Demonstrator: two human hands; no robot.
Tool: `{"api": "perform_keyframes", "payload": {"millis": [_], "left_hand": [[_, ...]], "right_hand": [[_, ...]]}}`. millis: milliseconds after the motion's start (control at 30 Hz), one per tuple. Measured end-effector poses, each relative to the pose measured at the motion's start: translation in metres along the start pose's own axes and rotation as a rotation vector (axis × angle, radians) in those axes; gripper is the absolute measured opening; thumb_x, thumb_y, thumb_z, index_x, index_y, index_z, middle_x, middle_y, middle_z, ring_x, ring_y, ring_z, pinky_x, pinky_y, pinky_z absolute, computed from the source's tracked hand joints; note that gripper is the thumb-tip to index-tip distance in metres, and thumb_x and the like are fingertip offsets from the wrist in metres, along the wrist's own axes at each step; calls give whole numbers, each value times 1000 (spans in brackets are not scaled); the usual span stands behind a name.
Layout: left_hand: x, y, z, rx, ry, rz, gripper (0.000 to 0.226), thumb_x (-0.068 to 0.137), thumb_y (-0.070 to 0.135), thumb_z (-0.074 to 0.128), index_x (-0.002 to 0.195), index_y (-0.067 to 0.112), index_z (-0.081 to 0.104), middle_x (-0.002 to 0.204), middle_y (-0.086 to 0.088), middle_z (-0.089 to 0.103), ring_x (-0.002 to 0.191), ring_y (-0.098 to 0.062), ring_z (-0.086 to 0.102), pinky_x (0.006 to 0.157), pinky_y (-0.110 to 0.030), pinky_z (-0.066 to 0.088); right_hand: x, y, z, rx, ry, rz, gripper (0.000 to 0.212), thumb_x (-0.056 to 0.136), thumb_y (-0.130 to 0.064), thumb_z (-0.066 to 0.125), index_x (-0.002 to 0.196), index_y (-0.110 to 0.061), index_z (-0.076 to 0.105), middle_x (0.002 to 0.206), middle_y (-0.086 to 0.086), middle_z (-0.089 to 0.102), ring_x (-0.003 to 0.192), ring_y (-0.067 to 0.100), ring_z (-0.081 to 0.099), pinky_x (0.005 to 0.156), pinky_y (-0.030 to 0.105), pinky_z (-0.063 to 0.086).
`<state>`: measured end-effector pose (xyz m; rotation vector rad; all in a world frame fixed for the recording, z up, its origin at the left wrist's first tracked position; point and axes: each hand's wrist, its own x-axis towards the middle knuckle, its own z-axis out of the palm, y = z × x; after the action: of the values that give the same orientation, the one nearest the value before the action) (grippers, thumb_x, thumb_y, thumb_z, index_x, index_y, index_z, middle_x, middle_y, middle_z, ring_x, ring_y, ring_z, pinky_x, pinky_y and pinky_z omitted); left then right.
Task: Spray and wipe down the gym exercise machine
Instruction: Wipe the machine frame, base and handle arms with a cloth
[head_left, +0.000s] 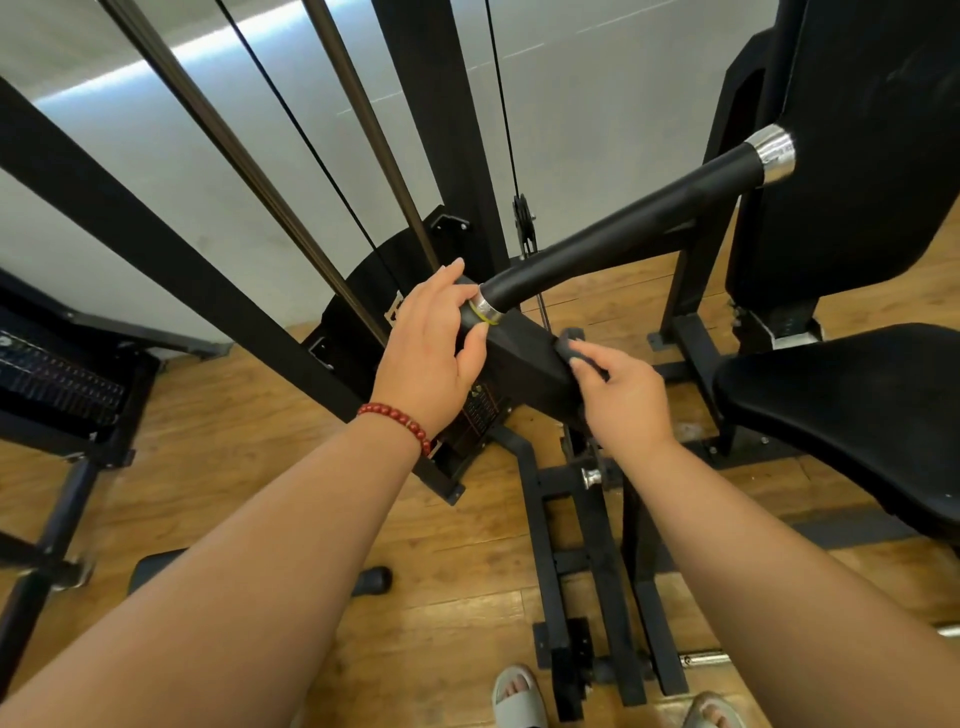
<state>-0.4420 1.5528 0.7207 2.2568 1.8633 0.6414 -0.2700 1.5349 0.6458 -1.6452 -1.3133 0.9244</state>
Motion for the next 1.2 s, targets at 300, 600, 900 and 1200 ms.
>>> {"api": "perform_keyframes", "payload": {"millis": [300,600,900,1200], "left_hand": [[-5,9,-8,6,-54,-31,36,100,23,46,136,20,47,155,1,31,143,-15,24,121,-42,19],[30,18,-18,-132,-1,-116,37,106,25,30,135,21,51,140,1,51,132,-14,42,105,-24,27],[32,13,-11,-269,-3,-214,38,107,20,25,126,20,58,123,2,59,117,-11,51,101,-24,36],[33,1,-8,-259,-3,-128,39,106,23,25,127,19,58,124,4,59,117,-7,50,96,-13,22]], "right_hand": [[-3,4,-17,-66,-81,-55,32,99,-15,55,130,-19,62,128,-3,63,121,3,51,95,10,33],[-2,-77,-43,386,152,-314,26,96,-17,59,102,-42,57,96,-29,62,101,-13,56,86,8,46],[36,-78,-35,-575,526,-718,34,90,-25,45,107,-10,70,107,8,65,103,29,55,89,39,42],[38,-71,-21,-979,240,-800,56,97,-49,41,131,-7,58,140,12,54,138,31,40,119,44,11]]}}
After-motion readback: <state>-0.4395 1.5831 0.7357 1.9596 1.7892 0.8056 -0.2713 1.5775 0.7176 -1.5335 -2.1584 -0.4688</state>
